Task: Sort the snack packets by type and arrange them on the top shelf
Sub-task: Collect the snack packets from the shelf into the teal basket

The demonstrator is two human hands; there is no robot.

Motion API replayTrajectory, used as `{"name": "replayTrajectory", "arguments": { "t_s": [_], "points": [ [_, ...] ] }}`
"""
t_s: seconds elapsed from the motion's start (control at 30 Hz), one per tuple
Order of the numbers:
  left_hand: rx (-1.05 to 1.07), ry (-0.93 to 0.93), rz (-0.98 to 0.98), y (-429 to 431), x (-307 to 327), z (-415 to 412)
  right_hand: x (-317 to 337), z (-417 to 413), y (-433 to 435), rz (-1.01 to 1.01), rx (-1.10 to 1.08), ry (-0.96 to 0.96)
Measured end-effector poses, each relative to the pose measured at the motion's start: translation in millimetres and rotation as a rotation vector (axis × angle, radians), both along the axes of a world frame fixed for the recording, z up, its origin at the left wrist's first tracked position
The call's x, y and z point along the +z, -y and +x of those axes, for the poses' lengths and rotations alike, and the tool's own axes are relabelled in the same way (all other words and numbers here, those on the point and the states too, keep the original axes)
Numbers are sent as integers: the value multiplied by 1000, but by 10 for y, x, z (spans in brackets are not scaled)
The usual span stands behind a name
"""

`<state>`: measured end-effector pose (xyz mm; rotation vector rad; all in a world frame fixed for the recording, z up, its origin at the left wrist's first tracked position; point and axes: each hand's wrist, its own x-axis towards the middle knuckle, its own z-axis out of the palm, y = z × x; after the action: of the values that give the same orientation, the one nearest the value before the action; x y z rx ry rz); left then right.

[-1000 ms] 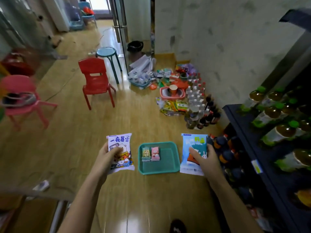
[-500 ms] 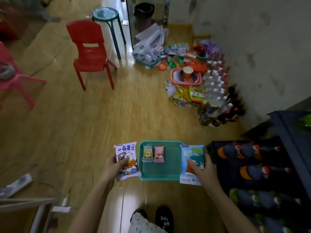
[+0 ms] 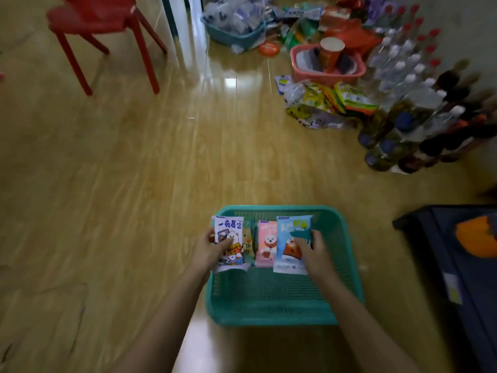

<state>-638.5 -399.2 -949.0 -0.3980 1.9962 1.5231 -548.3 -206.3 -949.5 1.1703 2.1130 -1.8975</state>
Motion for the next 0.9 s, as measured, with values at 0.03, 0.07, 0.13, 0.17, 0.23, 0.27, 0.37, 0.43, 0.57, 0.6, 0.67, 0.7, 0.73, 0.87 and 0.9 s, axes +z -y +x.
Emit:
{"name": "replayTrajectory", "arguments": {
  "t_s": [0.03, 0.07, 0.13, 0.17, 0.23, 0.27, 0.37, 0.43, 0.57, 0.6, 0.67, 0.7, 0.73, 0.87, 0.9],
  "points": [
    [-17, -18, -6, -34, -250, -59, -239, -66, -26, 10, 30, 9],
    [-36, -37, -13, -67, -474, -117, -451, -126, -51, 36, 60, 18],
    [-76, -78, -26, -116, -860, -228, -788, -220, -84, 97, 103, 31],
    [-86, -97, -32, -130, -1019, -258, -925, -252, -89, 121, 117, 32],
    [-97, -134, -53, -151, -1245, -287, -1111, -289, -68, 142, 125, 36],
    [-92, -145, -62, -164, -1322, -293, -1170, -307, -50, 136, 119, 33],
    [-41, -148, -96, -186, -1438, -286, -1284, -361, -1, 136, 92, 33],
    [-52, -213, -188, -221, -1426, -261, -1311, -379, 19, 162, 68, 55],
    [-130, -450, -418, -274, -1375, -188, -1338, -387, 28, 371, 105, 140],
    [-166, -481, -482, -283, -1385, -179, -1347, -383, 28, 423, 118, 158],
    [-235, -513, -575, -300, -1419, -163, -1360, -366, 37, 478, 120, 178],
    [-263, -527, -603, -311, -1434, -158, -1359, -359, 39, 499, 113, 178],
    [-279, -545, -624, -321, -1435, -153, -1347, -351, 39, 527, 110, 177],
    [-326, -609, -691, -298, -1236, -139, -1080, -267, -68, 581, 163, 149],
    [-346, -631, -702, -269, -1095, -146, -923, -239, -121, 574, 172, 121]
  ]
}}
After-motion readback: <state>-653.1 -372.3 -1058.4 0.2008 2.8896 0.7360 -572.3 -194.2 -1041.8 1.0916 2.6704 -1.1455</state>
